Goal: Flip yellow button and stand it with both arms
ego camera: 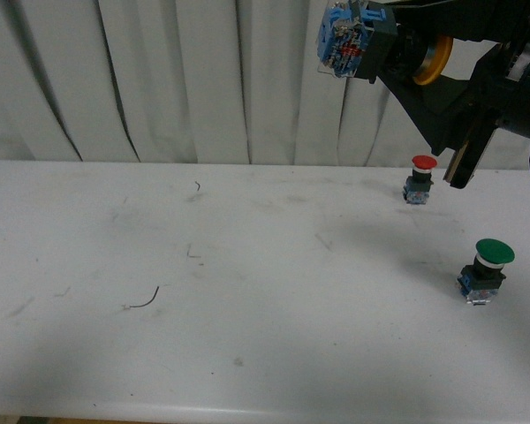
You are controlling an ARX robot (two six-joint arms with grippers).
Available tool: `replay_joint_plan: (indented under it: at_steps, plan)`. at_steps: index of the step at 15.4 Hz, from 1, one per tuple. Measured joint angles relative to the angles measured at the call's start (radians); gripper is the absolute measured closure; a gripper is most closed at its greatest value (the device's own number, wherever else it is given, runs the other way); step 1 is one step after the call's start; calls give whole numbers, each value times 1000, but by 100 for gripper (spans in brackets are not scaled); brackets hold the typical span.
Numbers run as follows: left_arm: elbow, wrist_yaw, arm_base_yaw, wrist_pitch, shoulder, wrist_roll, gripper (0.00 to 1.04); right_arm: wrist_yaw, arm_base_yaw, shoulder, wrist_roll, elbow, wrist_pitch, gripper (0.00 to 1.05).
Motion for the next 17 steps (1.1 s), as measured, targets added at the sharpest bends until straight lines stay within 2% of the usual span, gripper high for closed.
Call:
replay_joint_plan:
  at_steps: [17]
  plan:
    - [-126, -1, 0, 25, -99, -1, 103, 11, 21, 0, -50, -2, 0, 71]
